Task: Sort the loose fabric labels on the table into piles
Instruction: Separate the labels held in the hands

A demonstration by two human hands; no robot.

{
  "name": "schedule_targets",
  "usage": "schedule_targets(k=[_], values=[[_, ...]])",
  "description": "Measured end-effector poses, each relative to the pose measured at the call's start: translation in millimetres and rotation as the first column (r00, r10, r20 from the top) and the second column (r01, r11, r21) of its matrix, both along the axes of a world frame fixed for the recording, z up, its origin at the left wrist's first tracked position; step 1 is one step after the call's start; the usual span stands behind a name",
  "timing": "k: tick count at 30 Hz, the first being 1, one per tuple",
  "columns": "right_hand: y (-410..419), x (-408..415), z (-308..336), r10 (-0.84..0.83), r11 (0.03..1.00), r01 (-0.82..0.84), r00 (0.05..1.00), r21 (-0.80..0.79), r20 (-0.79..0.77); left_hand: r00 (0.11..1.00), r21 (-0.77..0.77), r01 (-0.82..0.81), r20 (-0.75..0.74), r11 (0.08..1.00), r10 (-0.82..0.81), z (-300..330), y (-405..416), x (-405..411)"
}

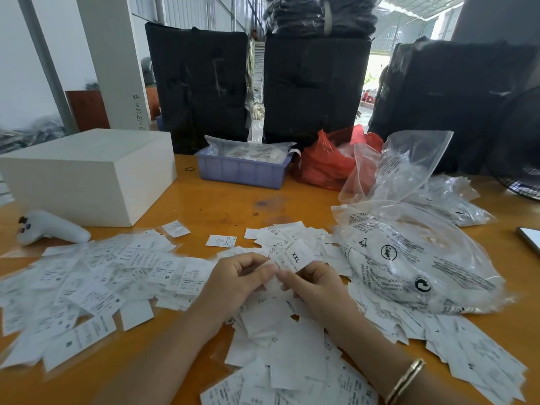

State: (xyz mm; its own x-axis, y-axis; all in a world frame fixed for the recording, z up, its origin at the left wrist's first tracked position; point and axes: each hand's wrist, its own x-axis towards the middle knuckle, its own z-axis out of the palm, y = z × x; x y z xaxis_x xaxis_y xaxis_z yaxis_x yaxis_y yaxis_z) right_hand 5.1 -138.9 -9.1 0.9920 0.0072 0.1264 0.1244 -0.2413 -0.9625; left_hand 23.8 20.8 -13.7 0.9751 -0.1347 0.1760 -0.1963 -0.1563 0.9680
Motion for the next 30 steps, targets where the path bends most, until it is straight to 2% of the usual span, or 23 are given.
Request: schedule_targets(k=[3,5,7,10,12,14,18,22,24,26,28,30], values=[[-5,2,-1,-0.035,0.974,0.015,0.996,0.228,0.083,1.000,-0.013,-0.011,0.012,1.000,0.011,0,0,1],[-10,3,0,-0.097,0.954,0.055,0.987,0.294,0.131,1.000,-0.033,-0.013,0.009,0.999,0.013,1,0,1],[-9,3,-1,-0.087,0.975,0.050,0.983,0.217,0.162,1.000,-0.030,-0.007,0.022,1.000,0.008,0,0,0],[-2,1,-7,-0.031,0.999,0.034,0.979,-0.011,0.203,0.999,-0.007,-0.029,0.039,1.000,0.029,-1,-1,1],[1,0,-10,-0.009,0.994,0.036,0.966,-0.101,0.258,0.997,0.025,-0.054,0.059,0.998,0.053,-2,1,3],[1,-1,-10,0.002,0.991,0.035,0.959,-0.126,0.284,0.995,0.052,-0.068,0.080,0.996,0.064,-2,3,4],[-1,1,-9,-0.018,0.995,0.040,0.974,-0.090,0.228,0.992,0.067,-0.066,0.111,0.996,0.058,-3,4,3],[1,-1,-11,0.031,0.976,0.020,0.973,-0.216,0.231,0.987,0.145,-0.035,0.161,0.989,0.011,-2,3,1],[2,-2,-10,0.028,0.968,0.041,0.963,-0.248,0.268,0.977,0.155,-0.114,0.197,0.981,0.082,0,6,2],[-2,-1,-6,0.000,0.967,0.080,0.950,-0.242,0.313,0.935,0.167,-0.303,0.242,0.938,0.259,1,17,7],[-12,3,2,-0.064,0.964,0.150,0.932,-0.221,0.357,0.841,0.221,-0.522,0.294,0.824,0.454,2,33,14],[-26,9,13,-0.186,0.949,0.269,0.900,-0.167,0.395,0.760,0.267,-0.643,0.333,0.717,0.558,0,47,18]])
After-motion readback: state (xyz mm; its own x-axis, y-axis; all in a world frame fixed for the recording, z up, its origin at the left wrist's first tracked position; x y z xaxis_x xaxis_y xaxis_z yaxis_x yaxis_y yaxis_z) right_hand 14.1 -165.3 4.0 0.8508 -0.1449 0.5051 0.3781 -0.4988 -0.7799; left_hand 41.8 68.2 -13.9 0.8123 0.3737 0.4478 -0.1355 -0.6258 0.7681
